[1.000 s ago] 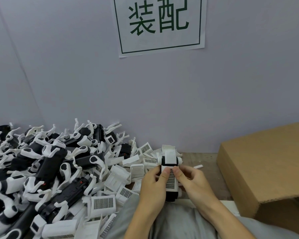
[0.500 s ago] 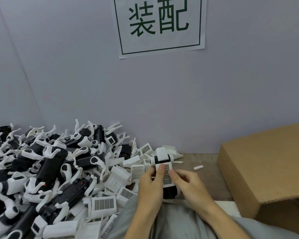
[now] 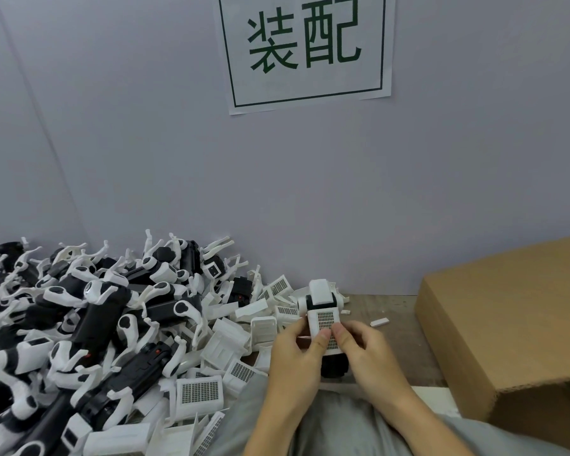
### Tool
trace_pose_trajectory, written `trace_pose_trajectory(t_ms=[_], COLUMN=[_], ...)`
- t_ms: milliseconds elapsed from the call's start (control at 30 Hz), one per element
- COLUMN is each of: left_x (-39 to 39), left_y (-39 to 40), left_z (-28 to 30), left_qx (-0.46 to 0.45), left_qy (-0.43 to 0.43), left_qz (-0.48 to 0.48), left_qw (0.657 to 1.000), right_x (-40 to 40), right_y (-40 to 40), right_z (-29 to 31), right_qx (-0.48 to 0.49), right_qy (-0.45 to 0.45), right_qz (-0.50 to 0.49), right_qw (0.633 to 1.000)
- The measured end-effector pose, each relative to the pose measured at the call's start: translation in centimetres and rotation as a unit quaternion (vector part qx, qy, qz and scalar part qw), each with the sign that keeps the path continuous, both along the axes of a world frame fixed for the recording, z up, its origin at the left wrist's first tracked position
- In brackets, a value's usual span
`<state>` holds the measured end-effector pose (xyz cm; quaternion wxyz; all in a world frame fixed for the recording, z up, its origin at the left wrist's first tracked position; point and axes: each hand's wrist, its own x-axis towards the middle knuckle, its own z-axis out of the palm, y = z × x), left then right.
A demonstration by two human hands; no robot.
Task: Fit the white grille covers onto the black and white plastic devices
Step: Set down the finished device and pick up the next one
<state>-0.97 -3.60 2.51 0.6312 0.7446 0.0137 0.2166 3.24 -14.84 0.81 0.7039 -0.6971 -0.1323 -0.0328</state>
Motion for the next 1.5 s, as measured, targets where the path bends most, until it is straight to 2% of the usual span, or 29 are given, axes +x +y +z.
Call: trace_pose_trajectory(t_ms=[67,200,433,567,667,700,767,833,900,1000,1100,1200,1333,1500], left_x=[-0.1,0.0,0.5,1.1,1.1,1.0,0.9,1.0,0.9,0.5,0.3,0.4,0.8,1.0], left_y=[-0.1,-0.2,0.2,0.8,0.9,0.8,0.5,0.5,0.8,1.1,0.5,0.3,0.9,2.3], left_z=[0.0,0.0,-0.3,-0.7,-0.2,0.0,0.3,0.2,0.3,0.6,0.7,0.6,0.4,0.6], left_qx=[0.012,0.014,-0.106,-0.188,-0.310,-0.330,-0.315,-0.259,-0.203,-0.205,-0.218,-0.221,-0.252,-0.311], left_qy=[0.012,0.023,0.028,0.038,0.047,0.045,0.025,-0.010,-0.046,-0.055,-0.027,-0.022,-0.018,-0.007], left_qz=[-0.003,0.023,0.052,0.109,0.065,0.046,0.035,0.096,0.175,0.161,0.094,0.086,0.089,0.075], left_qw=[1.000,0.999,0.993,0.975,0.947,0.942,0.948,0.961,0.962,0.964,0.971,0.971,0.963,0.948], right_x=[-0.1,0.1,-0.3,-0.8,-0.9,-0.8,-0.5,-0.2,0.2,0.5,0.5,0.3,0.3,0.3], right_y=[0.0,-0.2,0.3,0.5,0.8,0.7,0.5,0.1,-0.3,-0.6,-0.4,-0.4,-1.1,-3.0], right_z=[0.0,0.1,0.1,0.0,-0.2,-0.1,-0.2,-0.2,-0.1,0.4,0.7,0.8,0.8,1.6], right_qx=[0.003,-0.057,-0.031,-0.179,-0.284,-0.274,-0.201,-0.104,0.003,0.116,0.191,0.210,0.177,0.083], right_qy=[0.003,-0.016,-0.050,-0.176,-0.206,-0.199,-0.163,-0.083,0.023,0.153,0.221,0.236,0.213,0.067], right_qz=[-0.001,-0.003,-0.032,-0.024,-0.038,-0.053,-0.076,-0.084,-0.053,-0.014,0.025,0.048,0.057,0.077], right_qw=[1.000,0.998,0.998,0.968,0.936,0.939,0.963,0.987,0.998,0.981,0.956,0.948,0.959,0.991])
